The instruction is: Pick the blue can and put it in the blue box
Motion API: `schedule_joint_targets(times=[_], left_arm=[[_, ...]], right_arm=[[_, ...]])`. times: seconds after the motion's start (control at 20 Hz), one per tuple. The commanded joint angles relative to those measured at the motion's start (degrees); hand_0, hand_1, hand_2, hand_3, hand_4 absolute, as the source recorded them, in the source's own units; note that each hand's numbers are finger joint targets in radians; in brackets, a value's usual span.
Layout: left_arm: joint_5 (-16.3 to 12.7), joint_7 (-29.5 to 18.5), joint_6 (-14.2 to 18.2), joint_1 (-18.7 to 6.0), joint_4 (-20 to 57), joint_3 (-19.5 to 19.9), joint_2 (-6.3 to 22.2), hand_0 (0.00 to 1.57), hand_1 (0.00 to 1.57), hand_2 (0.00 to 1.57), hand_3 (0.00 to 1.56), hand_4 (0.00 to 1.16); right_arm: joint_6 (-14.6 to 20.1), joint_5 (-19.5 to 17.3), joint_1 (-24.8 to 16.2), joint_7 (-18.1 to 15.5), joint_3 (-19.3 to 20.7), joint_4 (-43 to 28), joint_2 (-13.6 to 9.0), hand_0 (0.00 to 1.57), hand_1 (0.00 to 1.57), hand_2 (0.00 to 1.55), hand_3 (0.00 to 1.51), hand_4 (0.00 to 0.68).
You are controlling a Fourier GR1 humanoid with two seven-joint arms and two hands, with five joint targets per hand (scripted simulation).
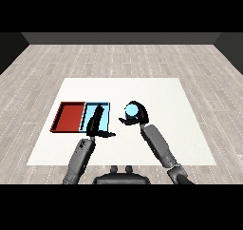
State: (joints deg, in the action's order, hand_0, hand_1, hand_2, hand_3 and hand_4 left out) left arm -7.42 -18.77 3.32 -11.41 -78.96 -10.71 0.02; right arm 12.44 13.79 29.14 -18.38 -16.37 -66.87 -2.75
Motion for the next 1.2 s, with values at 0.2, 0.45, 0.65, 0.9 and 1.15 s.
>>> schedule_joint_targets(times=[0.2,0.45,0.65,0.9,1.15], left_arm=[[-1.29,-1.51,3.16,-4.12,5.51,-3.6,-0.02,0.0,0.0,0.0,0.0,0.0],[-4.44,-0.38,7.98,-7.16,11.07,-8.07,-0.02,0.0,0.0,0.0,0.0,0.0],[-6.76,-6.61,8.07,-9.62,19.43,-9.97,-0.02,0.0,0.0,0.0,0.0,0.0],[-11.2,-5.04,11.66,-15.37,23.96,-13.76,-0.02,0.0,0.0,0.0,0.0,0.0],[-11.96,-2.85,13.59,-14.28,19.54,-15.13,-0.01,0.0,0.0,0.0,0.0,0.0]], right_arm=[[-1.06,-4.71,-3.97,2.97,0.69,-5.9,2.09,1.42,1.42,1.44,1.41,0.661],[-0.74,-3.44,-4.07,0.7,-1.78,-4.42,2.72,1.41,1.41,1.45,1.42,0.663],[-3.02,-4.33,-1.9,2.21,1.96,-4.05,2.54,1.4,1.4,1.44,1.4,0.668],[-2.16,-1.75,1.01,-4.73,-1.78,2.69,2.74,1.4,1.4,1.44,1.4,0.679],[-2.55,-3.32,-2.45,0.01,-2.05,-5.35,2.74,1.4,1.4,1.45,1.41,0.677]])
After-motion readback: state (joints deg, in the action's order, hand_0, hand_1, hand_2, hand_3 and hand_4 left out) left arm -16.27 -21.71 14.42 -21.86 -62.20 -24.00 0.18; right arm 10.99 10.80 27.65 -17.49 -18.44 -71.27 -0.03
